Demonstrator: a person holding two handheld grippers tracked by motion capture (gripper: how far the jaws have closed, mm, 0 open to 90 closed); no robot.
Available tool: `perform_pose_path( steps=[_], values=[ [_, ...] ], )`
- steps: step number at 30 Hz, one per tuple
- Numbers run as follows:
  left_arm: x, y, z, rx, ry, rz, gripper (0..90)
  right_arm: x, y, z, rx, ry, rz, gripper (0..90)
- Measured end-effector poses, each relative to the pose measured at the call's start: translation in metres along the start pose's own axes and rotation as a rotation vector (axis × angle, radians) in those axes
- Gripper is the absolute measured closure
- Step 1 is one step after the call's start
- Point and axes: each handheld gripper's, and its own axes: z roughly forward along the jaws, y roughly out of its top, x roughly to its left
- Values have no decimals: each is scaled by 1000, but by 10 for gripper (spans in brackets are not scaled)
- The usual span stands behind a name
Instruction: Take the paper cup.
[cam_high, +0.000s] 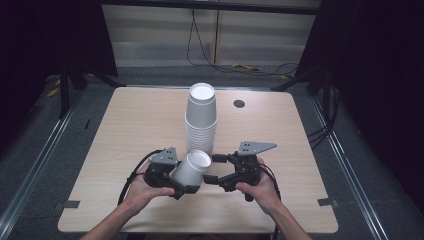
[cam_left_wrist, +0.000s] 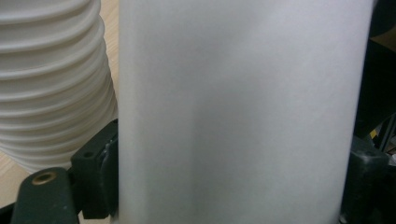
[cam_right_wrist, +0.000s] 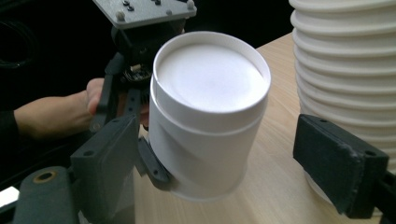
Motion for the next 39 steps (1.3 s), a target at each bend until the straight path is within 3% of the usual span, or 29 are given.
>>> perform_pose_path(
  steps=[5, 12, 18, 23, 27, 31, 39],
  values=[
    [3, -1, -3, 16, 5, -15, 147, -1, -4, -4, -11, -39, -25, 168],
    [4, -1, -3, 37, 7, -14, 147, -4, -6, -5, 77, -102, -89, 224],
    [3, 1, -2, 89, 15, -1, 146, -4, -7, -2, 106, -59, -96, 246],
    [3, 3, -2, 116, 19, -3, 145, -5, -8, -2, 153, -68, -90, 207],
    [4, 4, -2, 174, 24, 22, 145, -4, -9, -3, 188, -93, -101, 179],
    [3, 5, 0, 227, 27, 60, 145, -5, -11, 1, 240, -68, -110, 144],
    [-2, 5, 6, 295, 27, 83, 146, -4, -12, 6, 320, -67, -152, 144]
  ],
)
